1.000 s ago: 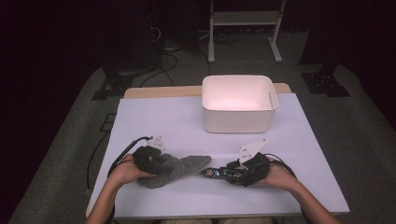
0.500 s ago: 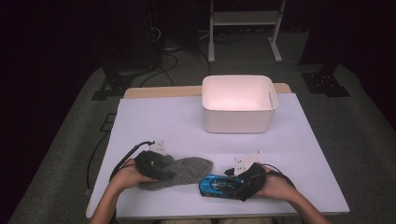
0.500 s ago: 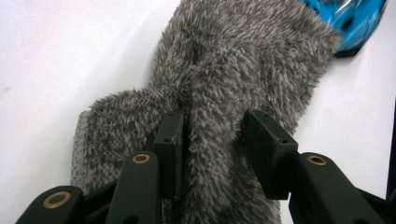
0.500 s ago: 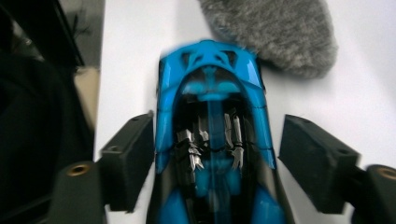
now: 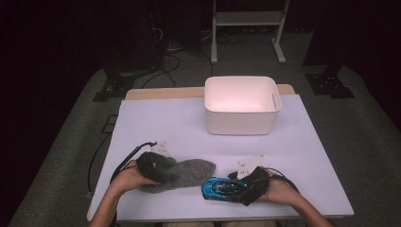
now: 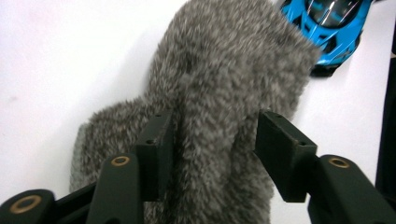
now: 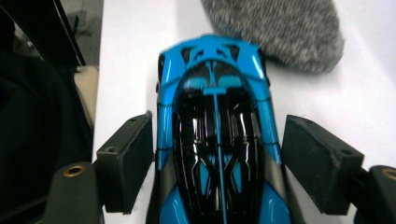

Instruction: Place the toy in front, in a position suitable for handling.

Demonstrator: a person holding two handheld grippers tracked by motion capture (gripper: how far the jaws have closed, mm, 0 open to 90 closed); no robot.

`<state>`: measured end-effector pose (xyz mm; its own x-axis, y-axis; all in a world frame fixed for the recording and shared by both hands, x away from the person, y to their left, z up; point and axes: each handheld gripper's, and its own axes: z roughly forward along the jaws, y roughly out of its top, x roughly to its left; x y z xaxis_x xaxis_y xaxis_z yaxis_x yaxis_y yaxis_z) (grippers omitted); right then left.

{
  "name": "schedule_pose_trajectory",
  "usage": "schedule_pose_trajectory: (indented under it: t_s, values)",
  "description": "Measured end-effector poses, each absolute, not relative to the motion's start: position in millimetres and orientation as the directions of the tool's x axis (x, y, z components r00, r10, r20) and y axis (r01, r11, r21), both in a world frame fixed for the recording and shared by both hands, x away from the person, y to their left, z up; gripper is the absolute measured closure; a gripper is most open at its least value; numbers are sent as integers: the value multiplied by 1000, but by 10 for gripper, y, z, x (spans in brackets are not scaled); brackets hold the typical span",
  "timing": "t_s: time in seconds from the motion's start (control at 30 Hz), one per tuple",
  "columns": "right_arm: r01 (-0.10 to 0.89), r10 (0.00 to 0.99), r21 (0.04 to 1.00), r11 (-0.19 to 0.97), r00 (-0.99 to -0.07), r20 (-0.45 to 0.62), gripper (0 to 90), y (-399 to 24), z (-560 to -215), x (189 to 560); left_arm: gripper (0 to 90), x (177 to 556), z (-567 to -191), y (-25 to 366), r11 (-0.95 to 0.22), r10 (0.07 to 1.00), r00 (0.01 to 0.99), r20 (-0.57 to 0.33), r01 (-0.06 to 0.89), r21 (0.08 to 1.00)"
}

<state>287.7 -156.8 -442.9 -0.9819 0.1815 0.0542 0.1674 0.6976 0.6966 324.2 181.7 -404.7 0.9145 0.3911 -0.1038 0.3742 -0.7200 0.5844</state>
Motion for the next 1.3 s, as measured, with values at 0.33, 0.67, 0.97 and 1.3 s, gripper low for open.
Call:
schedule_pose_trajectory:
  t_s: [0.33,0.67,0.97,1.3]
  values:
    - [151,175,688,710,-984,35,198,-1545,-4541,2848,398,3161,-3926,1514,-744,303,951,-65,279,607]
    - [158,179,695,702,-983,42,191,-1568,-4588,2856,356,3210,-4118,1170,-817,252,967,-33,231,528]
    - [154,178,697,700,-983,39,190,-1571,-4593,2854,507,3215,-4301,1179,-817,307,952,15,255,517]
    - [161,178,705,691,-983,51,193,-1584,-4598,2864,814,3199,-4206,1389,-854,339,938,76,273,442]
